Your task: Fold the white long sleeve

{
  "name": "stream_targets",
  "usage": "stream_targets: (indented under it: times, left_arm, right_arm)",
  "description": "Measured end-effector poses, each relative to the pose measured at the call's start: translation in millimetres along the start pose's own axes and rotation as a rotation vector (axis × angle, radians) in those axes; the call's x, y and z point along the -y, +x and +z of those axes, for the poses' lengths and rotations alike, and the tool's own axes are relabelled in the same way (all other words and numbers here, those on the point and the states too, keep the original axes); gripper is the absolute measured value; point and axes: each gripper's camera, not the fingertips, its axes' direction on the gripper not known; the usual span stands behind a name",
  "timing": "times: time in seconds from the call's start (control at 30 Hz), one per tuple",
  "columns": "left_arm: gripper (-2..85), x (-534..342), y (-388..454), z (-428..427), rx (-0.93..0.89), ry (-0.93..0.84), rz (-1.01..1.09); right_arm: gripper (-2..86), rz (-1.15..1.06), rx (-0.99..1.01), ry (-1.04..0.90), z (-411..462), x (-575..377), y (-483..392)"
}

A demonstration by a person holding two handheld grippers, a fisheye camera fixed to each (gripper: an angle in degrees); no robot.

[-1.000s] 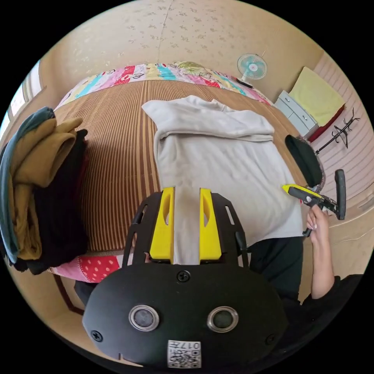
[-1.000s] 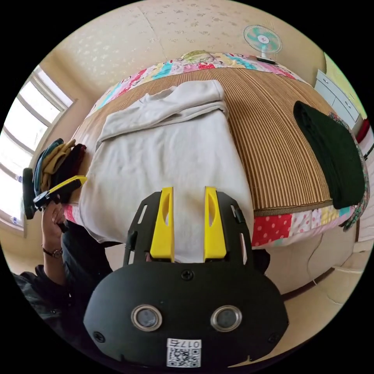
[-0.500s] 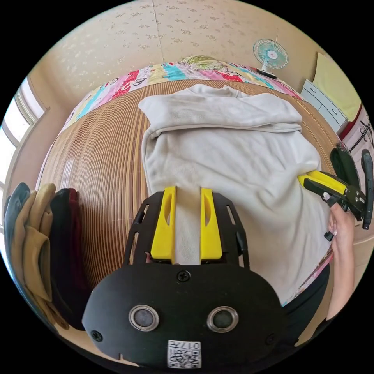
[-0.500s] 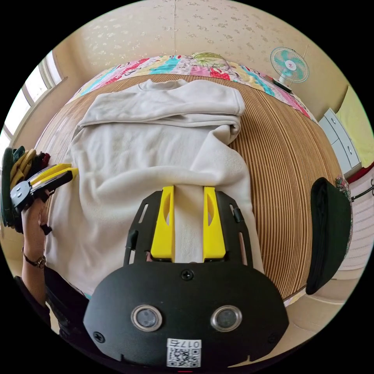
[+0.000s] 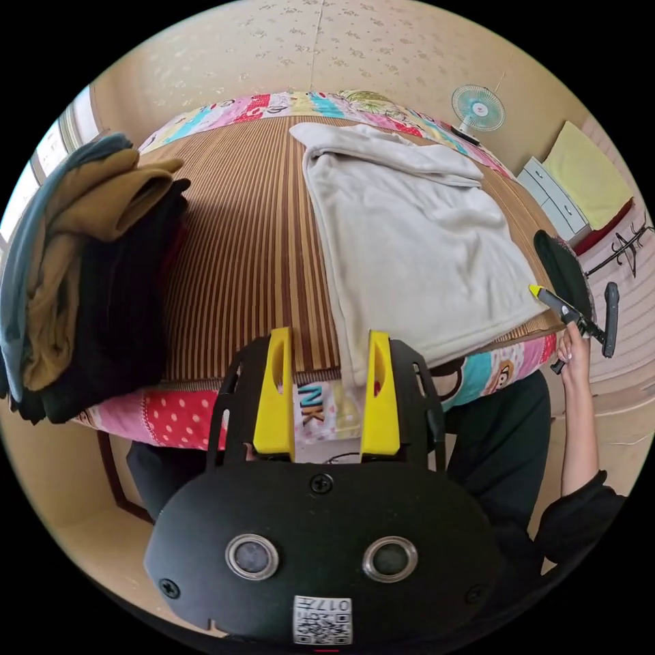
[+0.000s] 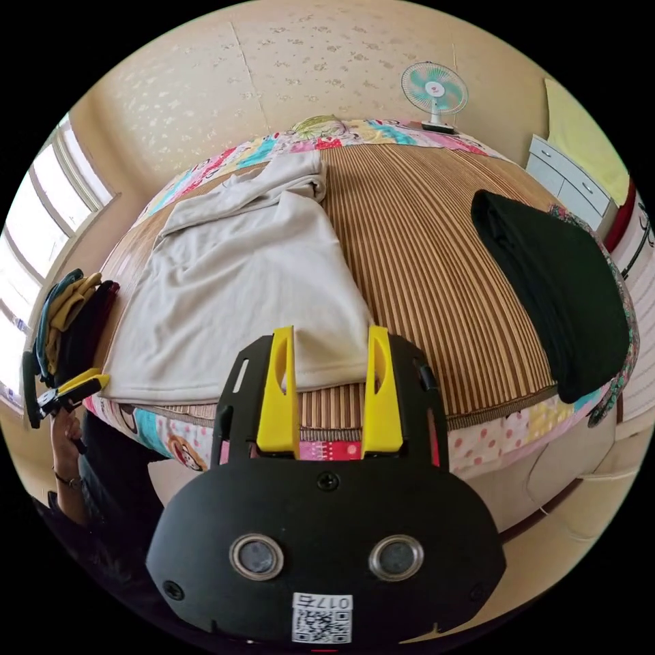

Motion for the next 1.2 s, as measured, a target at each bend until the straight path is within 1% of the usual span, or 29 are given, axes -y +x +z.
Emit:
stream_targets:
  times: [0.03, 0.07, 0.2, 0.3, 0.4, 0.47, 0.57, 0.6, 0.67, 0.7, 0.73, 0.77, 0.8, 0.83, 0.87, 0.93, 1.0, 1.03, 1.07, 1.1, 1.17, 1.2]
  left_arm:
    - [15.5, -6, 3, -1, 0.017, 0.004, -0.008]
    - [15.3, -7, 4, -1, 0.021, 0.004, -0.009]
    - [13.0, -16, 0, 1, -0.017, 0.010, -0.034]
    - [11.3, -20, -2, 3, -0.028, 0.009, -0.024]
    - [8.8, -23, -4, 7, -0.045, 0.005, -0.026]
    - [7.9, -25, -7, 9, -0.038, 0.005, -0.031]
    - [6.3, -30, -16, 11, -0.055, 0.010, -0.016]
    - [5.8, -32, -21, 10, -0.073, 0.008, -0.013]
    - [5.2, -38, -32, 6, -0.123, 0.017, -0.006]
    - [5.1, -43, -42, 0, -0.191, 0.046, 0.001]
    - [5.1, -50, -54, -8, -0.292, 0.088, 0.010]
    - [5.1, -54, -61, -13, -0.350, 0.109, 0.011]
    - [5.0, -63, -78, -23, -0.473, 0.151, 0.006]
    - [5.0, -72, -96, -35, -0.590, 0.193, 0.002]
    - [4.9, -76, -105, -41, -0.637, 0.213, 0.003]
    - [4.9, -94, -138, -67, -0.800, 0.297, 0.034]
    - [4.9, -108, -161, -88, -0.898, 0.352, 0.062]
    - [4.9, -115, -174, -100, -0.950, 0.387, 0.084]
    - [4.9, -119, -180, -106, -0.972, 0.403, 0.092]
    - [4.9, -125, -190, -114, -1.002, 0.430, 0.088]
    - [4.9, -130, -204, -117, -1.030, 0.458, 0.023]
    - [4.9, -130, -210, -112, -1.034, 0.472, -0.033]
  right_arm:
    - [13.3, -0.002, -0.025, 0.020, -4, -7, -3]
    - [13.1, -0.003, -0.058, 0.000, -5, -10, -8]
    - [12.7, 0.054, -0.068, 0.021, -16, -21, -9]
    - [12.9, 0.122, -0.084, 0.100, -31, -36, 4]
    - [13.3, 0.159, -0.137, 0.093, -30, -47, 18]
    - [12.4, 0.163, -0.084, 0.037, -19, -55, 29]
    - [6.2, 0.122, -0.031, 0.094, -34, -72, 30]
    - [5.4, 0.116, -0.024, 0.106, -39, -76, 30]
    - [4.3, 0.124, 0.060, 0.133, -56, -91, 36]
    - [4.1, 0.132, 0.089, 0.138, -61, -95, 38]
    - [3.8, 0.143, 0.162, 0.157, -72, -105, 45]
    - [3.6, 0.155, 0.249, 0.187, -86, -115, 53]
    - [3.6, 0.157, 0.295, 0.204, -93, -121, 56]
    - [3.4, 0.159, 0.384, 0.235, -109, -131, 63]
    - [3.4, 0.157, 0.448, 0.268, -126, -141, 69]
    - [3.3, 0.135, 0.518, 0.325, -154, -157, 75]
    - [3.2, 0.122, 0.597, 0.389, -184, -173, 80]
    - [3.1, 0.120, 0.667, 0.438, -204, -184, 84]
    - [3.1, 0.131, 0.718, 0.498, -224, -195, 87]
    - [3.0, 0.135, 0.727, 0.529, -233, -200, 88]
    - [3.0, 0.152, 0.693, 0.612, -256, -210, 85]
    - [3.0, 0.161, 0.677, 0.619, -257, -209, 84]
